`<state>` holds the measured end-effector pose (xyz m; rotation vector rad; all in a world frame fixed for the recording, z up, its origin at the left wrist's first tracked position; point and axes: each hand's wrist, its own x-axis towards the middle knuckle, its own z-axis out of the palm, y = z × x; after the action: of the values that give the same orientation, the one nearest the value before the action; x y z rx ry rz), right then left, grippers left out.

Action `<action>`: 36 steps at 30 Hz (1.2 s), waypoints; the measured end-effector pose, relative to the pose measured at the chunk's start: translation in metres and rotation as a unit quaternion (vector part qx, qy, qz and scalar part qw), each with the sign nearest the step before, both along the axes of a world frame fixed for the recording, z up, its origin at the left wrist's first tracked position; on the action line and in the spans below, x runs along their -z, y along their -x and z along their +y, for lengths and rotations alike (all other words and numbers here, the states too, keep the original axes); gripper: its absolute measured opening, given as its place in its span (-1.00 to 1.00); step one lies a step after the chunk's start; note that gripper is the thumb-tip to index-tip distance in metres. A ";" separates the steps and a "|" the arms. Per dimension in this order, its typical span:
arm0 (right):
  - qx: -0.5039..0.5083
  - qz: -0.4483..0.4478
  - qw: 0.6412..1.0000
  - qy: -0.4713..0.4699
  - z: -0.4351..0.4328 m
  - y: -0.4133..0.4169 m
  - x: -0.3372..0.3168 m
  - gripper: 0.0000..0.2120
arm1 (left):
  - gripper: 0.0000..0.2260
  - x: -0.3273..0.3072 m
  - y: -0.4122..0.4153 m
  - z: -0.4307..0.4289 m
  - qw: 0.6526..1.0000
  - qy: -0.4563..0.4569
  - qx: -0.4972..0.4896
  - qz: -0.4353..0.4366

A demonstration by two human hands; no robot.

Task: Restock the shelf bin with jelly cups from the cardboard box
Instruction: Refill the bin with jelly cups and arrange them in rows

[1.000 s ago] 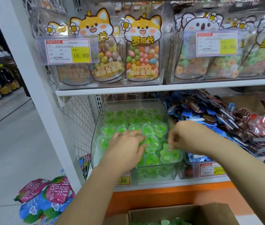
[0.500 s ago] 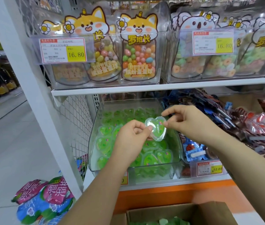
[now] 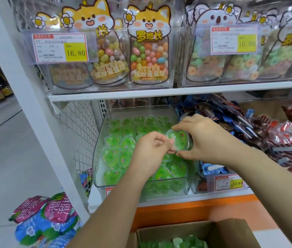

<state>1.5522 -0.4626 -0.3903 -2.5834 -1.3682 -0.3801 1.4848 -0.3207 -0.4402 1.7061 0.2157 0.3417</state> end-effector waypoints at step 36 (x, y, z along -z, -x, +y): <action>0.092 -0.184 0.961 0.182 0.017 0.000 0.063 -0.88 | -0.58 0.015 0.016 0.021 0.812 -0.546 0.128 0.163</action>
<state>1.5523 -0.4455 -0.4530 -3.0771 -1.4238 -0.7326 1.4683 -0.3001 -0.4552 2.9095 0.0122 -0.0898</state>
